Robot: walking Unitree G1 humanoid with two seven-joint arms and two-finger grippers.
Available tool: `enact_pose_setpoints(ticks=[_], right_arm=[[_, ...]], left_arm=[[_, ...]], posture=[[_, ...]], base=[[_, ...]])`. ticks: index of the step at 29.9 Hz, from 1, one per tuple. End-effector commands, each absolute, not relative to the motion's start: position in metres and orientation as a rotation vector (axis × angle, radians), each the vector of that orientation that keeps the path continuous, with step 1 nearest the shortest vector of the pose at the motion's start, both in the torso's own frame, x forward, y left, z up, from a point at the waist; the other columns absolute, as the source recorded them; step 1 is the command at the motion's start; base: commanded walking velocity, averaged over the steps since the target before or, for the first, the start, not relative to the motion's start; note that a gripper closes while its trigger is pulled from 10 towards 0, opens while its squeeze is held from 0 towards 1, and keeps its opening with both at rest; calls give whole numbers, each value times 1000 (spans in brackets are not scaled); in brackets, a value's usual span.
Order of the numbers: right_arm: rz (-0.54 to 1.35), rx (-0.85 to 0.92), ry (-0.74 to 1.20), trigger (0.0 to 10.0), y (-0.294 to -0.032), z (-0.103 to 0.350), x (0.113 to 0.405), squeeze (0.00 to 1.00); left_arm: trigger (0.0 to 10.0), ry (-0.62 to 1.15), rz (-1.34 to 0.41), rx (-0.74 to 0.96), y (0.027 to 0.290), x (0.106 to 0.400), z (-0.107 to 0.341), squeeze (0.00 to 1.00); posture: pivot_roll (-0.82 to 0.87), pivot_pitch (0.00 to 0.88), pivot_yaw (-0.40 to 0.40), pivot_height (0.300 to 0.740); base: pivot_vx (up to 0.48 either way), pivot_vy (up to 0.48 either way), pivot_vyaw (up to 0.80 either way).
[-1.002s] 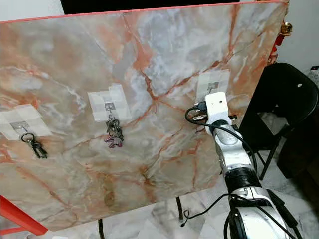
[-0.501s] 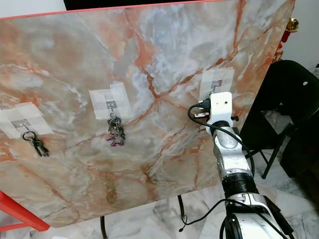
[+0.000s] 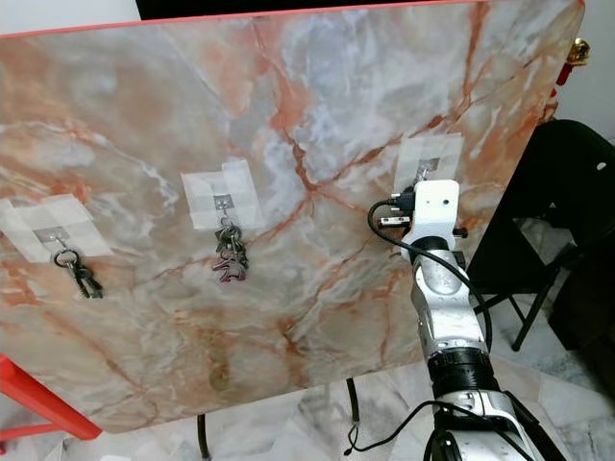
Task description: Hang keys on a hook
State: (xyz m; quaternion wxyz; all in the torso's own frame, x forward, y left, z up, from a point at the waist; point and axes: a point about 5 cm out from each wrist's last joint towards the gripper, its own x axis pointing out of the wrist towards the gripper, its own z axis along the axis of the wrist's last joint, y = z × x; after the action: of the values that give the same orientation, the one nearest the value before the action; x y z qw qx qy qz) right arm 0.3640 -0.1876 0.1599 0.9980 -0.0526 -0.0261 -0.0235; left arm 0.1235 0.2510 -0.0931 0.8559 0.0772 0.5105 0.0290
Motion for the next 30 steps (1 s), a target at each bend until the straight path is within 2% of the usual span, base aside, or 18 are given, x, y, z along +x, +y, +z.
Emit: enact_pose_setpoints(ticks=[1,6,7,8,22,27,30], right_arm=[[-29,-108,-64,10000,-181,165,364,0],[-55,-103,-19,10000,-185,159,365,0],[-55,-101,-16,10000,-185,159,365,475],[-53,-96,-14,10000,-184,159,365,1000],[1,-73,-44,10000,-180,154,361,1000],[12,-90,2,10000,-182,138,354,1000],[22,-110,79,10000,-188,114,341,1000]], left_arm=[[10000,1077,60,157,253,121,-93,0],[10000,1077,61,155,253,121,-93,0],[10000,1077,61,155,253,121,-93,0],[10000,1077,61,155,253,121,-93,0],[10000,1078,59,154,252,120,-93,0],[10000,1078,59,153,252,120,-94,0],[10000,1079,60,152,252,120,-94,0]], posture=[[66,0,-4,730],[66,0,-4,730],[71,0,-7,730],[71,0,-7,730],[69,0,-10,730],[74,0,-16,730],[68,0,-16,730]], base=[[0,0,0],[0,0,0],[0,0,0],[0,0,0],[0,0,0],[0,0,0],[0,0,0]])
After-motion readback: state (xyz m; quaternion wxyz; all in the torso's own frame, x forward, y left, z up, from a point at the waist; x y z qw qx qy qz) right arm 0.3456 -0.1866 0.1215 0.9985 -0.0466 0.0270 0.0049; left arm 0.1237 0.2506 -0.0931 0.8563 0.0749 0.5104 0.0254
